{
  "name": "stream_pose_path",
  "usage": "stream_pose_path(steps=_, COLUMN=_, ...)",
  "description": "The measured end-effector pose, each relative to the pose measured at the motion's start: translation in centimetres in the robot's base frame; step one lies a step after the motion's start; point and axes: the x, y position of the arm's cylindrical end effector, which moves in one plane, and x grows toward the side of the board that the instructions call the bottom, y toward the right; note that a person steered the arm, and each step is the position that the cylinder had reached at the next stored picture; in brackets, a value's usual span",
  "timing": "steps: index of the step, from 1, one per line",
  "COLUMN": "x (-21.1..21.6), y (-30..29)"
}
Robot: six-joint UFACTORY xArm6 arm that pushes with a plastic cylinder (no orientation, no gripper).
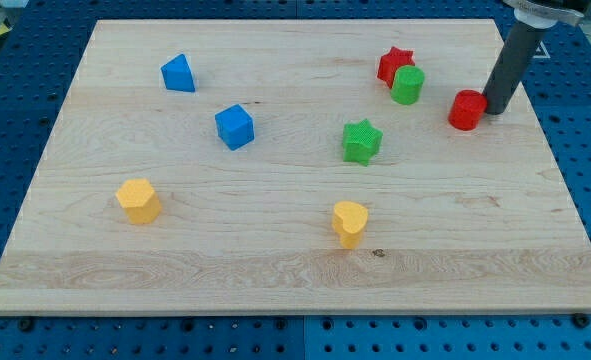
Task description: Move your arm diagonally bottom right to the green circle
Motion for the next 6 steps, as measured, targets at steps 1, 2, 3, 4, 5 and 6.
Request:
stream_pose_path(steps=1, x=0.1, y=-1.3)
stream_pose_path(steps=2, x=0.1, y=-1.6)
stream_pose_path(steps=3, x=0.3, y=-1.6)
stream_pose_path(steps=4, x=3.6, y=-0.5)
stream_pose_path(steps=5, x=4.5, y=-0.5)
stream_pose_path(steps=6, x=5.0, y=-0.9)
